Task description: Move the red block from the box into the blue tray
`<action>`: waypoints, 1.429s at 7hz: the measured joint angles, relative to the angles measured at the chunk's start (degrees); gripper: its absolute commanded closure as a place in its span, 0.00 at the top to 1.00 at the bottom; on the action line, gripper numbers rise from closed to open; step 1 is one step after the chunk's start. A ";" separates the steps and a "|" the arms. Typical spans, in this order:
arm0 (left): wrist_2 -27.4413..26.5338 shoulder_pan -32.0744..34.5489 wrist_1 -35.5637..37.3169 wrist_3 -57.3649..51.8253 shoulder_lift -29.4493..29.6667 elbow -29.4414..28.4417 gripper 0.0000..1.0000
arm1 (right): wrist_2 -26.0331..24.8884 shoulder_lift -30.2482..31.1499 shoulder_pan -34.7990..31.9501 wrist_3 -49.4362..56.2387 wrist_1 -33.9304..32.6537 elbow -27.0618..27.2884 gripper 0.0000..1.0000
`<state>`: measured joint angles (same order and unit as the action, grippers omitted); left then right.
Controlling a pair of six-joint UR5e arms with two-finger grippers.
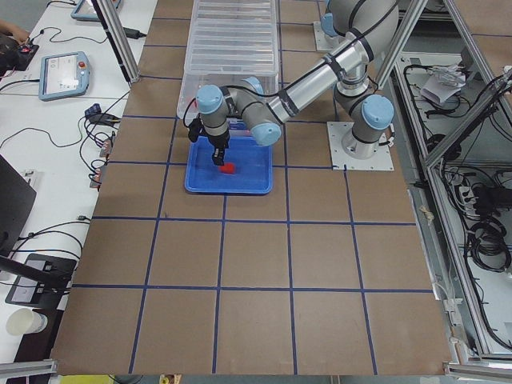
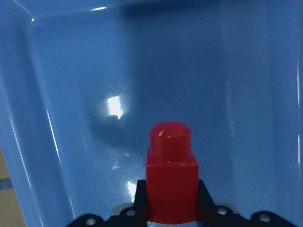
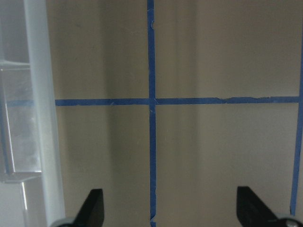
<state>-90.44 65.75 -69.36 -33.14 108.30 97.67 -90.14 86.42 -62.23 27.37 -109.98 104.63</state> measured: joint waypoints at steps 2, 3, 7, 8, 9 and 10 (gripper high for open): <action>-1.48 7.22 -16.28 5.73 -4.18 -10.52 1.00 | 0.73 -1.02 -0.67 -1.07 -1.54 0.73 1.00; -1.44 11.44 -21.59 10.03 -6.39 -14.03 1.00 | 1.47 -1.32 -1.32 -1.92 -2.20 0.91 1.00; -0.91 29.28 -26.00 32.81 -15.01 -15.88 1.00 | 1.86 -1.45 -7.59 -11.94 -4.21 2.32 1.00; -0.56 28.71 -27.23 34.66 -16.40 -15.25 1.00 | 1.74 -1.39 -10.83 -16.60 -4.58 2.42 1.00; 0.65 25.67 -27.94 35.16 -17.04 -15.00 1.00 | 1.62 -1.33 -14.05 -20.44 -5.33 2.42 1.00; 2.01 22.96 -28.17 35.36 -17.08 -14.97 1.00 | 1.42 -1.31 -17.07 -23.43 -6.32 2.41 1.00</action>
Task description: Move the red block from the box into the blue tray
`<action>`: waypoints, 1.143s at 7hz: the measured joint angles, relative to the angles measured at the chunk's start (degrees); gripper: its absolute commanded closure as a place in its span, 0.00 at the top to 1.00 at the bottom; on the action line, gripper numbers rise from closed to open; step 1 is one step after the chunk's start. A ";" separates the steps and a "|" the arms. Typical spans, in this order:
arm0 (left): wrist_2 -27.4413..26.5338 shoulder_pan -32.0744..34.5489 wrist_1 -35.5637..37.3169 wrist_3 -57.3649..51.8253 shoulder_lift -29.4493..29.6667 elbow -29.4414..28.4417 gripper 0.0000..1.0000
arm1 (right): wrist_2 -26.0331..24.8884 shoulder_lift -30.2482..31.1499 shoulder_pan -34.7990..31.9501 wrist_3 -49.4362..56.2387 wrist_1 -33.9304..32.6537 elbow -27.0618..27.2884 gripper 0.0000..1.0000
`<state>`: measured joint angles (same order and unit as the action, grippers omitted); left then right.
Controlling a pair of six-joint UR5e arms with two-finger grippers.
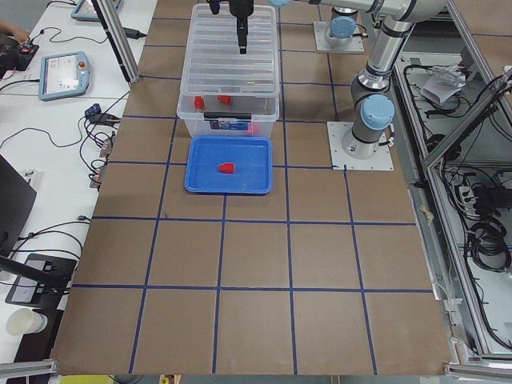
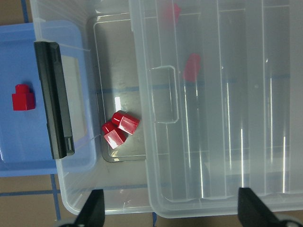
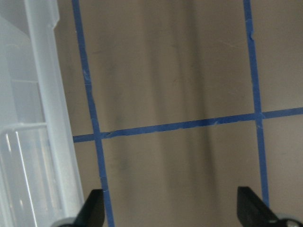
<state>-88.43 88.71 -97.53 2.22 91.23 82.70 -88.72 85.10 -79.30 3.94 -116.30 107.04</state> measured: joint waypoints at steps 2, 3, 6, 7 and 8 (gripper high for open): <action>0.15 0.08 0.45 0.92 0.22 -0.21 1.00 | -0.50 -0.08 -4.53 -3.74 -1.22 -0.18 1.00; -0.54 1.73 0.84 1.64 0.35 -0.24 1.00 | -0.59 -0.30 -5.19 -4.21 -1.58 -0.36 1.00; -4.91 3.55 2.94 3.27 0.86 -0.52 1.00 | -1.72 0.66 -5.29 -3.84 0.67 -3.56 1.00; -4.89 3.31 3.10 4.45 0.74 -0.60 1.00 | -2.11 2.06 -5.83 -4.25 5.24 -6.67 1.00; -4.80 3.08 3.20 4.59 0.85 -0.76 1.00 | -2.15 2.96 -7.60 -5.49 11.24 -11.55 1.00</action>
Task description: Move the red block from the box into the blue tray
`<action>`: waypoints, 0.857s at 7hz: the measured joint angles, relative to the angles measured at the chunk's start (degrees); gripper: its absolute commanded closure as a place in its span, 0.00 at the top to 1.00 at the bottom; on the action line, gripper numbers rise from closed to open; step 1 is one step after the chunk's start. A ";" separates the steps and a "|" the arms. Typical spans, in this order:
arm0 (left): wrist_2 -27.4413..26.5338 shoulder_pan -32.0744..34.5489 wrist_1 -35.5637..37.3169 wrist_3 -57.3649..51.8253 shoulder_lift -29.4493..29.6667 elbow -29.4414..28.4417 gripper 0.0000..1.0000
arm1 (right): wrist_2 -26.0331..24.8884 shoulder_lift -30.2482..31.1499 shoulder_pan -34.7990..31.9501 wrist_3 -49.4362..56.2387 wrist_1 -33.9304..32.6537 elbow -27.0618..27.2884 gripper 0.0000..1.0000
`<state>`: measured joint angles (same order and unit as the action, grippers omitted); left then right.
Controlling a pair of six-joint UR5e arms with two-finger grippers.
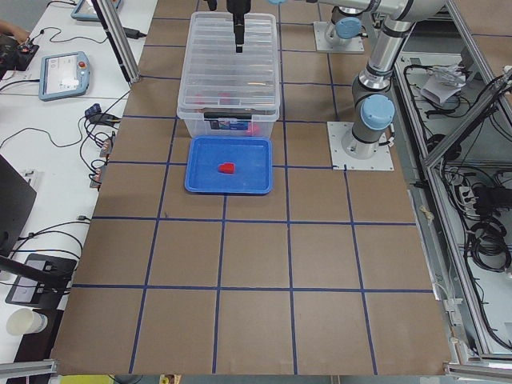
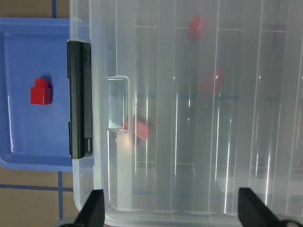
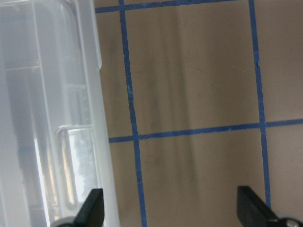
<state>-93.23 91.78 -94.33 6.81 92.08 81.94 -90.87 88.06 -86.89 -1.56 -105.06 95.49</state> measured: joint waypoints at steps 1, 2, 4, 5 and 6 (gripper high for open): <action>0.29 -0.15 0.07 -0.28 0.10 0.21 1.00 | -0.14 0.30 -2.93 -3.40 5.27 -5.25 1.00; 1.26 -0.58 0.18 -0.90 0.13 0.73 1.00 | -0.31 0.03 -5.99 -7.70 9.00 -9.12 1.00; 2.79 -2.39 0.52 -2.59 -0.08 1.44 1.00 | 0.10 -1.23 -8.44 -10.22 11.36 -11.28 1.00; 2.73 -2.75 0.51 -3.13 -0.55 1.61 1.00 | 0.23 -1.59 -8.70 -10.35 11.50 -11.43 1.00; 2.72 -2.72 0.50 -3.35 -1.09 1.89 1.00 | 0.26 -1.85 -8.74 -10.36 11.53 -11.64 1.00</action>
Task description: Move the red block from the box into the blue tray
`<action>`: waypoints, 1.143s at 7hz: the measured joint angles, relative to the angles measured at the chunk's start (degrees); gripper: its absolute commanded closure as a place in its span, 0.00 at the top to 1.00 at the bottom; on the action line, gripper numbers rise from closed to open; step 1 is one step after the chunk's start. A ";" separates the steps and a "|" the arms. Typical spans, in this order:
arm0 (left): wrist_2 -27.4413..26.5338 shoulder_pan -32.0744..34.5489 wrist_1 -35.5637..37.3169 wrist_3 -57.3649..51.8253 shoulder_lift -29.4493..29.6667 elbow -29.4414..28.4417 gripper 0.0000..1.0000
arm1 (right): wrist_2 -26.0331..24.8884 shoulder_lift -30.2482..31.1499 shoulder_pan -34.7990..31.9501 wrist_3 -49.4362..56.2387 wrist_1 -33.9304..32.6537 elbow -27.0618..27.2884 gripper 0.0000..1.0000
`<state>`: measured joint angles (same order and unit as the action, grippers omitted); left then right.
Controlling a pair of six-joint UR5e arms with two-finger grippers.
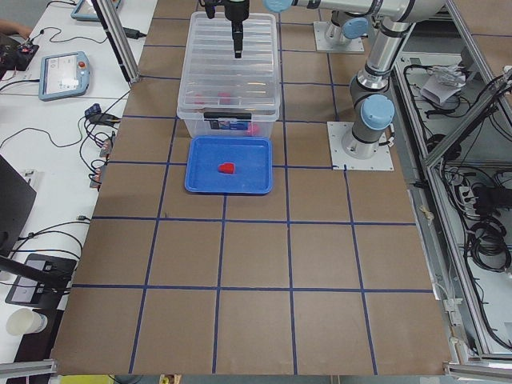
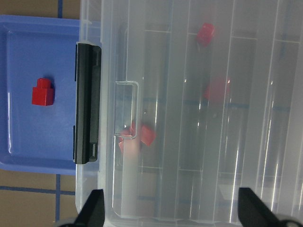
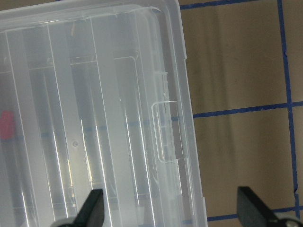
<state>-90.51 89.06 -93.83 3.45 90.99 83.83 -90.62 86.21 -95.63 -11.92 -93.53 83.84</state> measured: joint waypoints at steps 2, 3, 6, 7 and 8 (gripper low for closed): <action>0.43 0.11 0.10 -0.61 -0.69 0.55 1.00 | 0.04 0.10 0.43 0.09 0.03 -0.27 1.00; 0.43 0.11 0.08 -1.05 -0.81 0.74 1.00 | 0.04 0.23 0.51 0.13 0.09 -0.12 1.00; 0.06 -0.12 -0.13 -1.42 0.18 1.18 1.00 | 0.12 0.30 0.50 0.02 0.11 0.31 1.00; -0.07 -0.02 -0.44 -1.61 0.45 1.09 1.00 | 0.16 0.33 0.47 -0.01 0.10 0.34 1.00; -0.10 0.20 -0.50 -2.09 0.69 0.95 1.00 | 0.16 0.35 0.45 -0.03 0.10 0.34 1.00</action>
<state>-90.61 89.26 -94.33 1.37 91.67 84.78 -90.46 86.56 -95.18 -11.95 -93.43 84.19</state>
